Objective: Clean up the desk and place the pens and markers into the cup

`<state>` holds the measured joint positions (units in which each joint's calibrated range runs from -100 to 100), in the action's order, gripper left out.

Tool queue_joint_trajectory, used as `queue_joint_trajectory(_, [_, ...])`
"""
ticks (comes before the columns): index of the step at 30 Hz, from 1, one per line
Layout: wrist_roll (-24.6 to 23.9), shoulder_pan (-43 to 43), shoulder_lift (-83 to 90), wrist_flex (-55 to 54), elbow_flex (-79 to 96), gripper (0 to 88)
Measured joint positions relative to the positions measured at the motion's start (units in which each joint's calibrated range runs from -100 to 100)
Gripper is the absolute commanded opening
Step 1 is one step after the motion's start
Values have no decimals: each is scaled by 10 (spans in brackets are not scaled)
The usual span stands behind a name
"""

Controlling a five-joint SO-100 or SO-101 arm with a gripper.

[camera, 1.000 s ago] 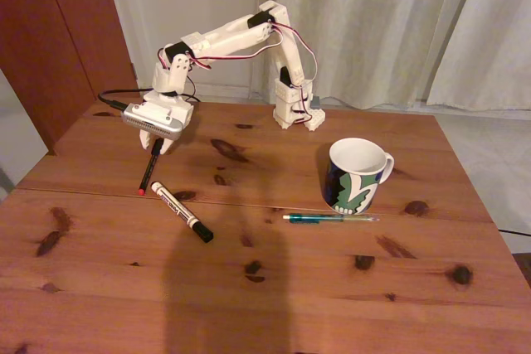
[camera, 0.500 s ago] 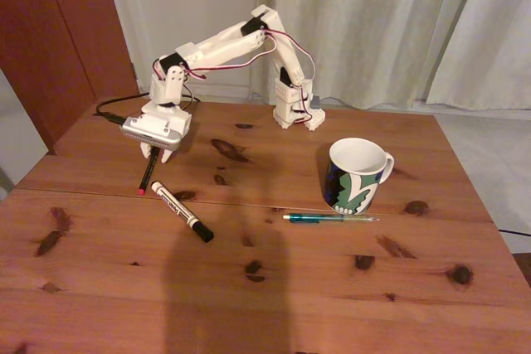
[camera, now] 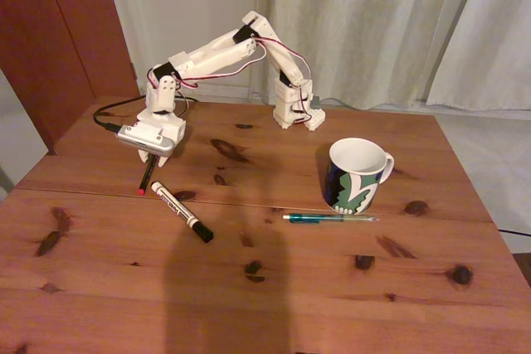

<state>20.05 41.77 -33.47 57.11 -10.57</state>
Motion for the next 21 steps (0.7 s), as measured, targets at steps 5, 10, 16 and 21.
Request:
queue_joint_trajectory(5, [0, 10, 0, 0, 0, 137])
queue_joint_trajectory(10, [0, 11, -1, 0, 0, 78])
queue_joint_trajectory(16, [1, 19, -1, 0, 0, 7])
queue_joint_trajectory(21, [1, 19, -1, -10, 0, 6])
